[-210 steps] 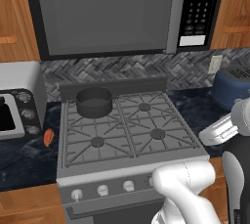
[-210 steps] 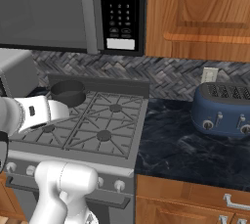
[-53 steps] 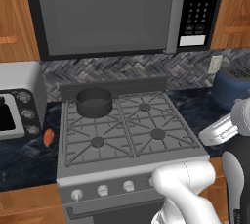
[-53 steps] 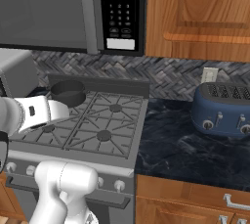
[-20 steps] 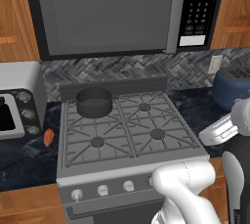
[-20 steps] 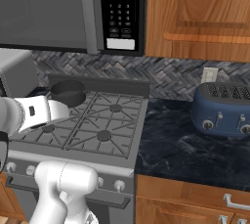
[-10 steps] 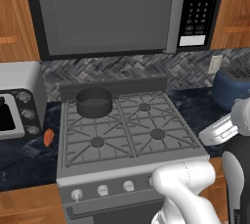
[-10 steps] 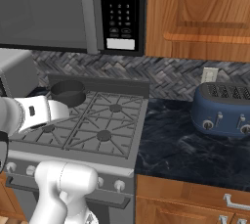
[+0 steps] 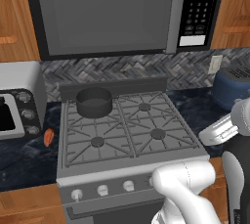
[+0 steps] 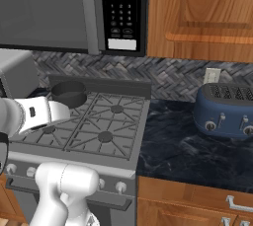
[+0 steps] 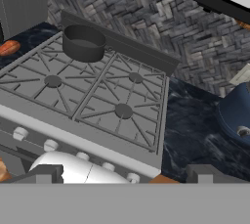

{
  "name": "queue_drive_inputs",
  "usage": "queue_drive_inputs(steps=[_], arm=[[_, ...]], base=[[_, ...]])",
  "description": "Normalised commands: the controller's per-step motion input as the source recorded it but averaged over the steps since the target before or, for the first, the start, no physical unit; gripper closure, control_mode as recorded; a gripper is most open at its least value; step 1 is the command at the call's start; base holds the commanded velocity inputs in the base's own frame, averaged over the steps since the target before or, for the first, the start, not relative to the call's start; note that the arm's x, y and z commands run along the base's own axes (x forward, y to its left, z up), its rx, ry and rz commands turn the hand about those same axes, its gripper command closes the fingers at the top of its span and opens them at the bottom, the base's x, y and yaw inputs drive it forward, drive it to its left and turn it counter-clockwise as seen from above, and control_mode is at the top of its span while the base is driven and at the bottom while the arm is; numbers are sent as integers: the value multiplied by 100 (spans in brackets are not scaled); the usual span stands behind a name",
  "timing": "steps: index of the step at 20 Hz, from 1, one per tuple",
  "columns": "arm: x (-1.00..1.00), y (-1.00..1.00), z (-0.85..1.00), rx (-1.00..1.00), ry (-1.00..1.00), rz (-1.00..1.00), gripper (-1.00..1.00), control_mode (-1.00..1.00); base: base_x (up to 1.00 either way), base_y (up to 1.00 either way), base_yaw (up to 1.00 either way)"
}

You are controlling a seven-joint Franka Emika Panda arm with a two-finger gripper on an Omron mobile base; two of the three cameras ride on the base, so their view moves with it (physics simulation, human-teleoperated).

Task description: Turn on the burner for the pot on the stove. Wait thirty seconds for the pot to heat up. Then add the sweet potato to the pot.

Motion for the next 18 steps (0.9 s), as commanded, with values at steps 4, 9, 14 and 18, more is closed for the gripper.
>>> queue_drive_inputs(steps=[4, 9, 14, 18], arm=[[0, 0, 0, 0, 0, 0, -100, -100], [0, 0, 0, 0, 0, 0, -100, -100], [0, 0, 0, 0, 0, 0, -100, -100], [0, 0, 0, 0, 0, 0, -100, -100]], base=[[0, 0, 0], [0, 0, 0], [0, 0, 0], [0, 0, 0]])
